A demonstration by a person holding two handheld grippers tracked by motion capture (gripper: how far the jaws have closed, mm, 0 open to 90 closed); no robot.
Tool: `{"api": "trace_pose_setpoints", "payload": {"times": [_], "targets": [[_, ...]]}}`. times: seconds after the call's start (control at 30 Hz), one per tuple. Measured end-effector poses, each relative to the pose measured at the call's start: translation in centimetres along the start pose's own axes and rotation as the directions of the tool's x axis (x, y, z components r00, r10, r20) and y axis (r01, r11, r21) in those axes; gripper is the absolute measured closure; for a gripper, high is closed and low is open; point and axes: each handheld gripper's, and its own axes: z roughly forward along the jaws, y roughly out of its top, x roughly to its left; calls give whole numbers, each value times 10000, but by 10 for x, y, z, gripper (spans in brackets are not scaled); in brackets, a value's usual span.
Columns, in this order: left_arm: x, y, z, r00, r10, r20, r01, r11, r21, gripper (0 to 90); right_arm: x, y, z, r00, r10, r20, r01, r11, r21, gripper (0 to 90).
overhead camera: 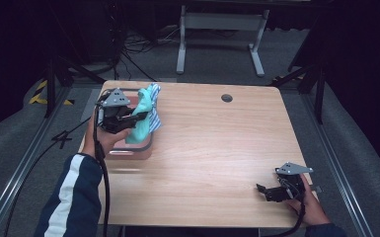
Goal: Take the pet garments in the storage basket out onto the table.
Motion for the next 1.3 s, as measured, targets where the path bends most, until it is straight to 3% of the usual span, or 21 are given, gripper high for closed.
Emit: {"api": "trace_pose_setpoints", "payload": {"times": [0.27, 0.63, 0.9, 1.0, 1.3], "targets": [[-20, 13, 22, 9985, 333, 445, -339, 9994, 115, 780, 0, 0, 0, 10000, 2, 0, -2, 10000, 1, 4], [-49, 23, 61, 9899, 718, 1224, -777, 9960, 442, 780, 0, 0, 0, 10000, 1, 1, -1, 10000, 1, 4], [-62, 25, 84, 9826, 861, 1648, -989, 9926, 711, 780, 0, 0, 0, 10000, 8, -3, -8, 10000, 3, 4], [-66, 22, 95, 9806, 666, 1843, -819, 9937, 767, 779, 0, 0, 0, 10000, 9, -3, -9, 10000, 3, 4], [-79, 16, 129, 9698, 775, 2314, -1120, 9838, 1397, 778, 0, 0, 0, 10000, 2, -1, -2, 10000, 2, 4]]}}
